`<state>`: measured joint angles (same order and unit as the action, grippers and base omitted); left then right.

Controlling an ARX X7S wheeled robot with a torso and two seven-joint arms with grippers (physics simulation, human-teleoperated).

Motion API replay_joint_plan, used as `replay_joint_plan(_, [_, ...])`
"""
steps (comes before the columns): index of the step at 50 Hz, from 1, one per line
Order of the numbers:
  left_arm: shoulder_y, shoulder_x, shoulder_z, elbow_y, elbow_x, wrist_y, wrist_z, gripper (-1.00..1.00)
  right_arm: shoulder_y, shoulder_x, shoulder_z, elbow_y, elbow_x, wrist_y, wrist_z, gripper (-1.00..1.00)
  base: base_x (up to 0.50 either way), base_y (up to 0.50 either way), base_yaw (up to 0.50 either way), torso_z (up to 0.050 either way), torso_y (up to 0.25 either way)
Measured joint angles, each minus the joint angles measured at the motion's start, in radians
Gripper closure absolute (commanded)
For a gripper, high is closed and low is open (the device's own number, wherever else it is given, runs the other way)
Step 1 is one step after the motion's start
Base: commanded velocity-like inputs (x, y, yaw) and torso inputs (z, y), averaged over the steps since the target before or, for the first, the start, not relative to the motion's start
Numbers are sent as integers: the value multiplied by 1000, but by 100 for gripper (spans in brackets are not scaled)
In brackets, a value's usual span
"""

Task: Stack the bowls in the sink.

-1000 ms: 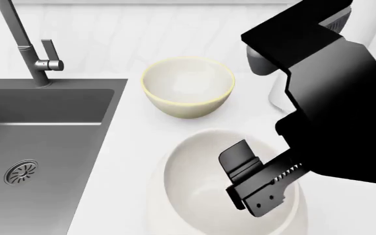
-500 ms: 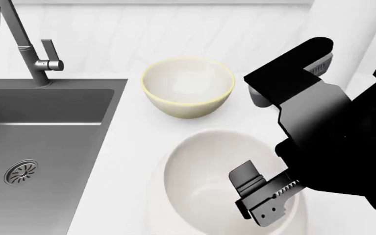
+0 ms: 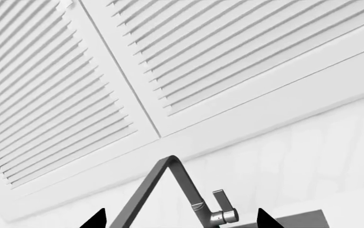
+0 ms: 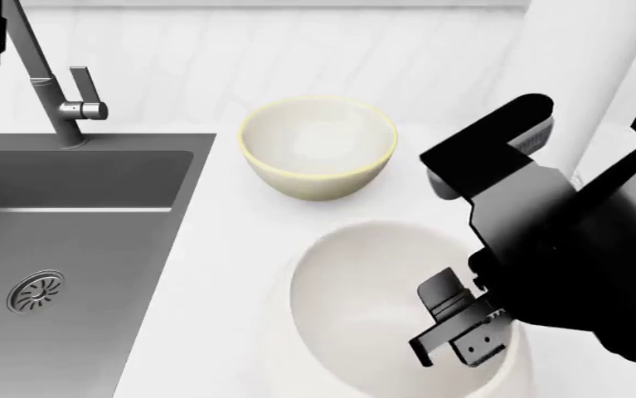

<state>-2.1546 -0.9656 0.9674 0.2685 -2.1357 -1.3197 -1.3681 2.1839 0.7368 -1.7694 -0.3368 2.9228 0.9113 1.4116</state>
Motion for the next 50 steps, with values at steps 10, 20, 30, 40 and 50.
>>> replay_joint_plan(10, [4, 0, 2, 2, 7, 3, 6, -100, 26, 17, -12, -5, -19, 18, 16, 100, 0, 0, 0, 0, 0])
replay_joint_plan(20, [4, -3, 5, 6, 2, 11, 3, -100, 89, 47, 2, -9, -1, 22, 50, 100, 0, 0, 0, 0, 0])
replay_joint_plan(30, [8, -6, 7, 12, -5, 25, -1, -100, 140, 107, 85, 5, 34, 41, 117, 100, 0, 0, 0, 0, 0])
replay_joint_plan(40, [49, 2, -14, 24, -6, 104, 11, -100, 160, 174, 125, 4, 39, 69, 144, 100, 0, 0, 0, 0, 0])
replay_joint_plan(50, [149, 73, -48, -1, 29, 271, 48, -100, 167, 237, 137, -20, 53, 101, 154, 100, 0, 0, 0, 0, 0])
